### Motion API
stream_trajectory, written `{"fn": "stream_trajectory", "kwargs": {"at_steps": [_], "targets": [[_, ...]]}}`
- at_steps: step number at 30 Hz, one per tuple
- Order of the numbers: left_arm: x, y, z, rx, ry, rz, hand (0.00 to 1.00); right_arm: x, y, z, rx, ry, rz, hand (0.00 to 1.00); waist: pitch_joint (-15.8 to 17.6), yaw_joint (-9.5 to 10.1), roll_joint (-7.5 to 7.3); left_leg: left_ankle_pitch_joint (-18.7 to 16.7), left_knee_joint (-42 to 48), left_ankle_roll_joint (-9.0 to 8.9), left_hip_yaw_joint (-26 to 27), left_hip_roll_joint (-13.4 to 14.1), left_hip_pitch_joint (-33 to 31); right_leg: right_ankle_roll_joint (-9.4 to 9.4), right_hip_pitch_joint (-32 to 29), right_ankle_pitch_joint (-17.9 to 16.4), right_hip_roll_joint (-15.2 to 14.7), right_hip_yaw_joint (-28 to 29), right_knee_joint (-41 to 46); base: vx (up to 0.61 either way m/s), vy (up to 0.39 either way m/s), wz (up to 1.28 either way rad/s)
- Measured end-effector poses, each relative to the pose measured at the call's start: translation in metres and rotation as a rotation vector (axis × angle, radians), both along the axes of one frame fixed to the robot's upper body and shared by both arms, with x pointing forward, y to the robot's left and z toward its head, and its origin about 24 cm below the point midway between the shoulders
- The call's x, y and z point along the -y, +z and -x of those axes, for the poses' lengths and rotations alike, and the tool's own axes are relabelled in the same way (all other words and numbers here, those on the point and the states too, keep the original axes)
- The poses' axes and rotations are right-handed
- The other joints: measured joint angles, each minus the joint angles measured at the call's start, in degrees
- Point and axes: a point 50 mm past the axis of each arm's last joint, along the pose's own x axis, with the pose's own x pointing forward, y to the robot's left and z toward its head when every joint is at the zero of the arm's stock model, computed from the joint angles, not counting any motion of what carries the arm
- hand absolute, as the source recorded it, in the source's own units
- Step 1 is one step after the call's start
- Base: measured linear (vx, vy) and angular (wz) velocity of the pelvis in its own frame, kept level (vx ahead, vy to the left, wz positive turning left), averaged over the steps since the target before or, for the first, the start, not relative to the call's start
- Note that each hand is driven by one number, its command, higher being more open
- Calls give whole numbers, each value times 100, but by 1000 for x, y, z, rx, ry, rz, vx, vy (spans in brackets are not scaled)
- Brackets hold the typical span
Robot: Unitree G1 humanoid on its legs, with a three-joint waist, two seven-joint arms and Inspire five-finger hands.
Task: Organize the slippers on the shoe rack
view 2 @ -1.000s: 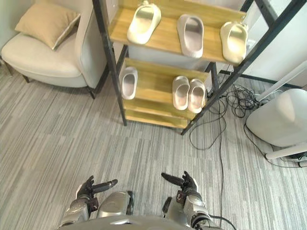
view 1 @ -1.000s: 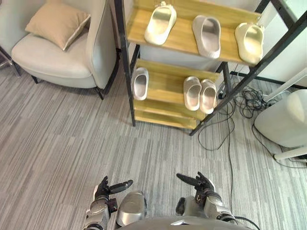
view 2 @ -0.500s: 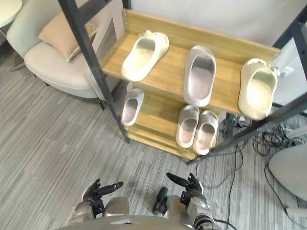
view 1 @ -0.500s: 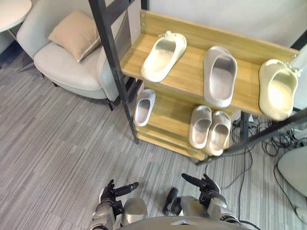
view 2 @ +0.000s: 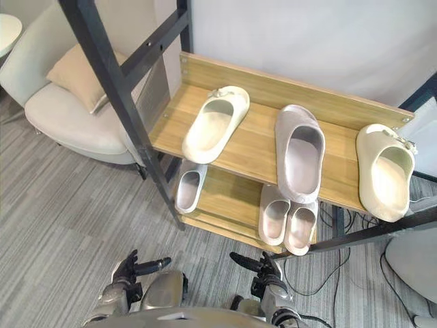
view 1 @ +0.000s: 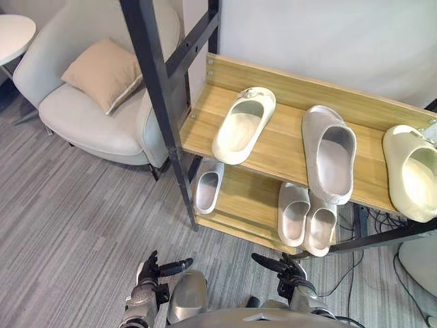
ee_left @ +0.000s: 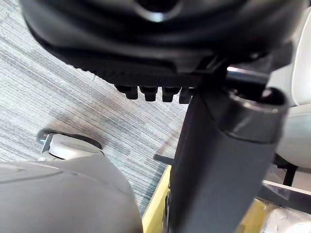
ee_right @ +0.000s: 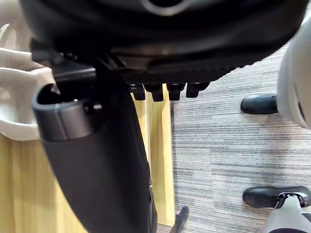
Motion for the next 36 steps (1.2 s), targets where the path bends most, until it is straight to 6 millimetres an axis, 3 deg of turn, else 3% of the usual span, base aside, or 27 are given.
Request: {"fn": "stream_trajectory", "kwargs": {"at_steps": [11,21,24,28,32,36], "targets": [[-1,-8,27,-97,-43,-19,100,27,-9,43,-108,-24,80,100,-343,-157,29,190,-740,101,573,112,525,32,-135,286,49,738,-234,-61,-6,-35],[-1,-9,30,-109,-65,-30,100,23,-9,42,-93,39,79,100,-447,-190,5,210,-752,134,578,56,478,47,-183,420,38,848,-423,-10,9,-8],[0,-8,28,-110,-105,-40,100,20,-7,38,-81,134,87,100,-488,-190,22,237,-752,172,412,0,399,54,-181,433,21,743,-476,9,-5,20],[1,-8,26,-102,-140,-46,100,2,2,17,12,402,86,100,-518,-174,47,337,-823,210,260,-96,318,59,-133,516,-28,590,-615,-11,4,19],[3,-7,23,-93,-166,-42,100,-44,25,-17,196,734,3,100,-520,-39,32,522,-1026,195,215,-128,322,38,-209,562,-50,545,-612,-53,-8,6],[1,-5,18,-79,-189,-57,100,-83,51,-39,341,999,-64,100,-476,31,-29,627,-1136,181,128,-149,322,17,-228,594,-55,478,-614,-63,-13,8]]}}
